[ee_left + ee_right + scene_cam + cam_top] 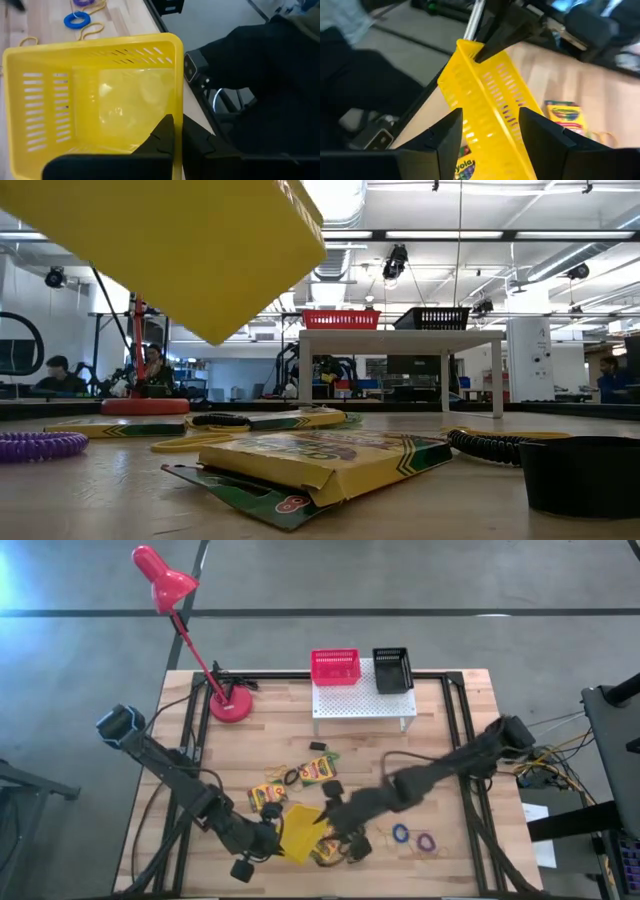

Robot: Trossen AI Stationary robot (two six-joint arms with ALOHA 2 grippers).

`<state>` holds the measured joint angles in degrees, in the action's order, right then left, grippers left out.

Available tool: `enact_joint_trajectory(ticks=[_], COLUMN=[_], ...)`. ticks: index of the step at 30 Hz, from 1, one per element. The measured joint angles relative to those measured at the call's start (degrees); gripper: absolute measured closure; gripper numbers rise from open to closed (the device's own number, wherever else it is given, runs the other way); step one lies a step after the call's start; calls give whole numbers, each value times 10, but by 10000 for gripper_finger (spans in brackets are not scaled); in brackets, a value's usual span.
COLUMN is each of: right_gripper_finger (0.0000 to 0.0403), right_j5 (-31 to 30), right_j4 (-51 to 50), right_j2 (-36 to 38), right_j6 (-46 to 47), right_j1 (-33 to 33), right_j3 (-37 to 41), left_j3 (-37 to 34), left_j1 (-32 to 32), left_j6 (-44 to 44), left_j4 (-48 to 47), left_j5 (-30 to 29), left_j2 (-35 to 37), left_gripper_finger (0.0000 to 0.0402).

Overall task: Pick & Place Office Desk Supplies
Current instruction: Put the yellow bin on the shelf

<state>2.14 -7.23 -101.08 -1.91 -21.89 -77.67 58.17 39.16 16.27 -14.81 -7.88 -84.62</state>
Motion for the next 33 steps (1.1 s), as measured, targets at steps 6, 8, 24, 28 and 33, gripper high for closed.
enact_joint_trajectory(ticks=[6,8,24,28,33], right_gripper_finger=[212,222,387,388,389], right_j5=[130,178,174,145,106], right_j4=[-72,-81,-110,-124,-162], right_j2=[-61,-79,-112,-99,-75], right_j6=[-29,-30,20,44,84], right_j1=[49,57,47,31,10], right_j3=[-73,-90,-103,-103,-102], left_j3=[-12,-16,-24,-24,-16], left_j1=[0,0,-3,-17,-40], left_j6=[0,0,0,0,-1], left_j4=[-1,-1,0,7,-1], left_j5=[-2,-5,-44,-46,-50], left_j2=[0,0,0,1,27], left_gripper_finger=[387,387,365,315,235])
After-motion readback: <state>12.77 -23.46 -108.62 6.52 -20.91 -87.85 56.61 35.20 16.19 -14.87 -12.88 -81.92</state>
